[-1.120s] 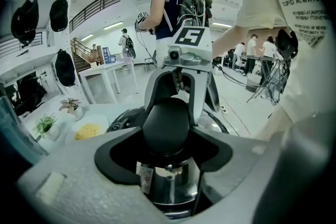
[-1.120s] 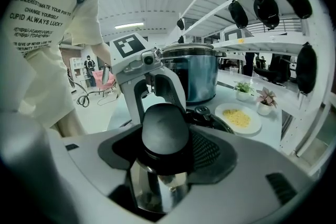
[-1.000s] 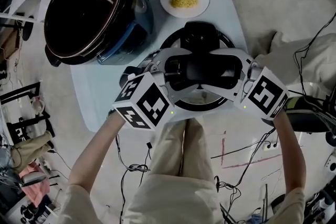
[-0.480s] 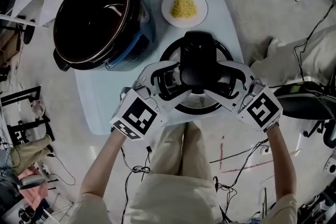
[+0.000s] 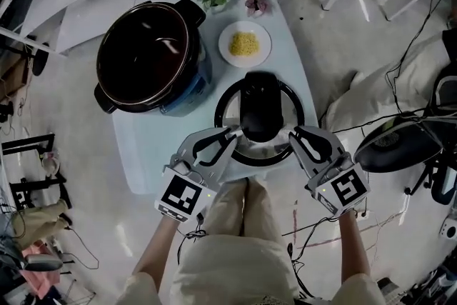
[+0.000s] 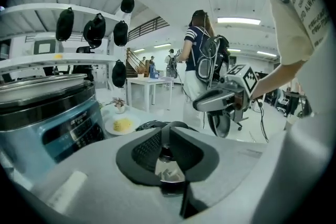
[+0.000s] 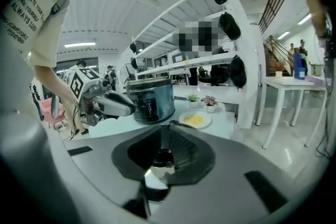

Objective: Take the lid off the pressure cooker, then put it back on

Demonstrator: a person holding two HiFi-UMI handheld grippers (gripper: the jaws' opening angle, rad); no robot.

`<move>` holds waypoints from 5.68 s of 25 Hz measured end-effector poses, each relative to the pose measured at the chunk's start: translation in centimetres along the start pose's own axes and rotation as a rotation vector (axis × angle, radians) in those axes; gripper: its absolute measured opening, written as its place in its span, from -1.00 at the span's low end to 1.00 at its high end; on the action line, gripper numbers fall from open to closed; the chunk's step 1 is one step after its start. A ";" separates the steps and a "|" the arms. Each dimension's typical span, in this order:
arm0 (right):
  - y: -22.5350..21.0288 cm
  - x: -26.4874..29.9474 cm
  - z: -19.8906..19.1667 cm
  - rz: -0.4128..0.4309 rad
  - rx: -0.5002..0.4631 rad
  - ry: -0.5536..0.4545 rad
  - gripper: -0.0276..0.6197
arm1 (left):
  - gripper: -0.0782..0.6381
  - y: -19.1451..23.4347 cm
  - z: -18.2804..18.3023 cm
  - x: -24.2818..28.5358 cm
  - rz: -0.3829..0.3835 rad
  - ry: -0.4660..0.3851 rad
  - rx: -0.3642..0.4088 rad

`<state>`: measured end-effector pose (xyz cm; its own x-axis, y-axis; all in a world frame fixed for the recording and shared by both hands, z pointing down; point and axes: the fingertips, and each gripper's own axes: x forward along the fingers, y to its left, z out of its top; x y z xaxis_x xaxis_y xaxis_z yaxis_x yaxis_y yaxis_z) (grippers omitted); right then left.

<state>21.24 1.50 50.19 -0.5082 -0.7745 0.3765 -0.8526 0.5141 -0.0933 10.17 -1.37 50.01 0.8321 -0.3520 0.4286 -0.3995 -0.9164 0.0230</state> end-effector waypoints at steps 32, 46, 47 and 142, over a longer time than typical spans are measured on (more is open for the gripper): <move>1.1 -7.8 5.1 -0.139 0.116 -0.109 -0.90 | -0.71 -0.9 3.5 -7.6 0.216 -0.071 -0.151; -0.9 -5.0 1.8 0.175 0.121 -0.013 -0.71 | -0.70 -3.5 1.1 -3.2 0.330 -0.005 -0.299; -0.9 -4.8 1.6 0.192 0.119 -0.006 -0.65 | -0.70 -3.7 1.0 -2.9 0.334 -0.005 -0.298; 2.6 3.9 2.4 0.705 -0.365 0.278 -0.08 | 0.04 -3.0 3.0 5.9 -0.301 0.212 0.151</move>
<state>16.80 -1.08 49.19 -0.8178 -0.1326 0.5600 -0.2292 0.9676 -0.1057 17.45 -1.27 49.73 0.7994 -0.0304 0.6001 -0.0752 -0.9959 0.0497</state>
